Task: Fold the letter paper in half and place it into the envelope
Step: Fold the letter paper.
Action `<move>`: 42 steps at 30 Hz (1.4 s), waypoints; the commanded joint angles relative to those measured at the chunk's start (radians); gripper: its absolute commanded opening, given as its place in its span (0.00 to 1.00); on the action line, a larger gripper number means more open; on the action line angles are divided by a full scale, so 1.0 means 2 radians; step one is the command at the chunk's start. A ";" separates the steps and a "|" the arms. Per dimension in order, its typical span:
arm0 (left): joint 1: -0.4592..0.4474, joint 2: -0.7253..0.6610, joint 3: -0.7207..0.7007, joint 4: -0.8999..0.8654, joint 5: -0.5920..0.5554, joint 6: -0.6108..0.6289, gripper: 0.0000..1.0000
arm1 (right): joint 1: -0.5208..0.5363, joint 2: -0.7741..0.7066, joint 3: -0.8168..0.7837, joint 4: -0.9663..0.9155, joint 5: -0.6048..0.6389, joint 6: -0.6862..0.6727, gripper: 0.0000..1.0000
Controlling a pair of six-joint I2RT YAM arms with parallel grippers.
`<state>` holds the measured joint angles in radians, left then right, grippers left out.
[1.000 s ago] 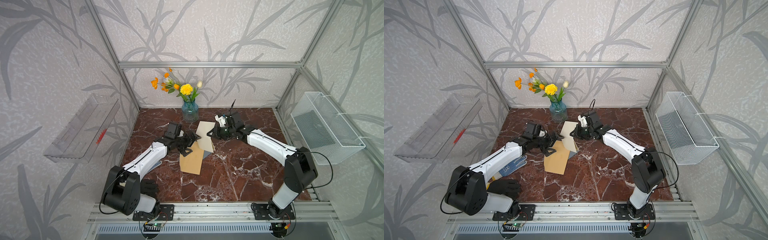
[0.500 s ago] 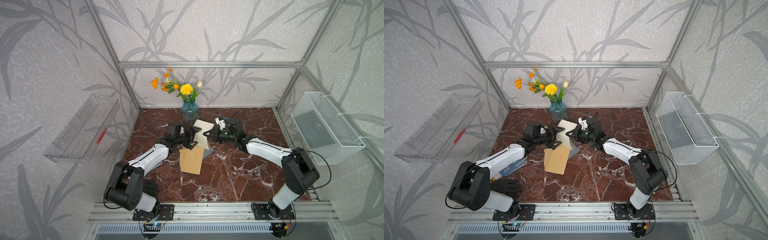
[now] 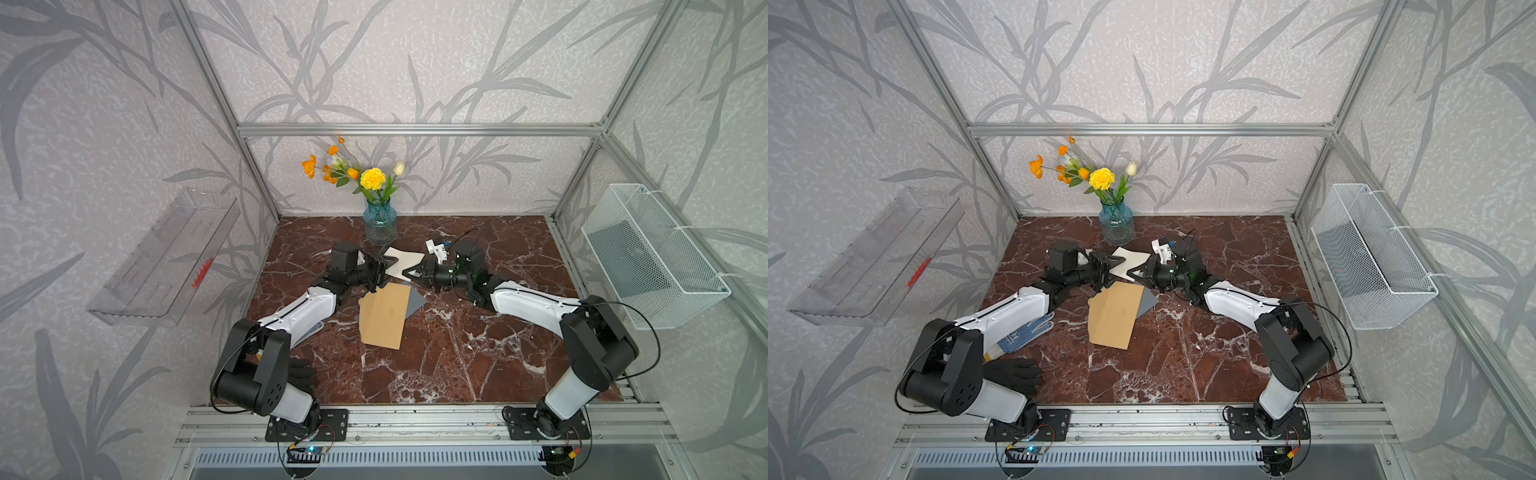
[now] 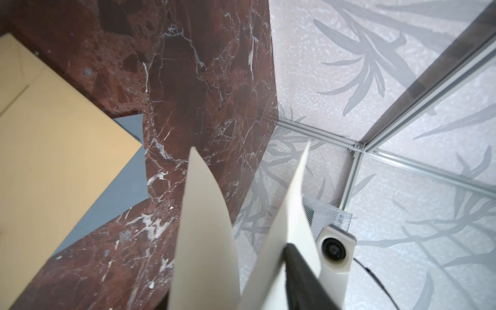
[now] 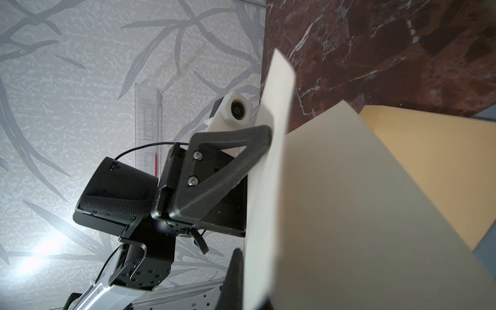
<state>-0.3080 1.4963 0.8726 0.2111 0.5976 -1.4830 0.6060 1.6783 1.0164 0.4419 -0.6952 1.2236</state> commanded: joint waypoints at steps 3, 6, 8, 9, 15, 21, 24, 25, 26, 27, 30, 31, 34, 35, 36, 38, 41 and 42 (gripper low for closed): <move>0.003 0.005 0.003 0.003 0.010 0.010 0.18 | 0.001 -0.021 0.012 -0.032 -0.007 -0.027 0.25; 0.008 0.000 0.008 -0.014 0.021 0.028 0.07 | -0.016 -0.040 0.022 -0.090 -0.015 -0.050 0.92; 0.014 -0.004 0.014 -0.030 0.033 0.052 0.00 | -0.037 -0.057 0.025 -0.144 -0.022 -0.071 0.99; 0.018 -0.006 0.017 -0.032 0.044 0.068 0.00 | -0.050 -0.064 0.025 -0.162 -0.032 -0.079 0.99; 0.030 -0.002 0.051 -0.063 0.131 0.190 0.00 | -0.104 -0.035 0.037 -0.212 -0.126 -0.105 0.99; 0.030 0.019 0.059 -0.034 0.194 0.238 0.00 | -0.104 0.011 0.052 -0.166 -0.181 -0.082 0.99; 0.030 0.029 0.057 -0.011 0.202 0.227 0.00 | -0.103 0.029 0.056 -0.139 -0.185 -0.067 0.99; 0.030 0.031 0.055 -0.006 0.203 0.225 0.00 | -0.102 0.033 0.057 -0.116 -0.189 -0.053 0.99; 0.029 0.032 0.055 -0.002 0.204 0.224 0.00 | -0.100 0.037 0.058 -0.098 -0.194 -0.041 1.00; 0.030 0.034 0.054 0.003 0.206 0.221 0.00 | -0.097 0.041 0.059 -0.082 -0.196 -0.030 1.00; 0.030 0.038 0.051 0.022 0.210 0.210 0.00 | -0.084 0.057 0.069 -0.053 -0.206 -0.011 0.97; 0.030 0.039 0.051 0.027 0.210 0.208 0.00 | -0.080 0.062 0.071 -0.042 -0.207 -0.005 0.95; 0.030 0.043 0.047 0.034 0.212 0.205 0.00 | -0.072 0.073 0.078 -0.025 -0.208 0.005 0.89; 0.030 0.044 0.045 0.038 0.213 0.203 0.00 | -0.071 0.075 0.077 -0.018 -0.206 0.010 0.84; 0.030 0.045 0.042 0.044 0.214 0.198 0.00 | -0.072 0.076 0.077 -0.011 -0.205 0.014 0.76; 0.030 0.046 0.038 0.051 0.216 0.194 0.00 | -0.071 0.079 0.077 -0.004 -0.203 0.018 0.61; 0.030 0.046 0.034 0.050 0.218 0.195 0.00 | -0.071 0.078 0.079 -0.001 -0.200 0.018 0.34; 0.030 0.046 0.033 0.051 0.220 0.196 0.00 | -0.071 0.077 0.080 -0.003 -0.199 0.017 0.24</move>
<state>-0.2478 1.5761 0.9543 0.2779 1.0042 -1.0920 0.4664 1.8259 1.1500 0.3908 -1.0851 1.2510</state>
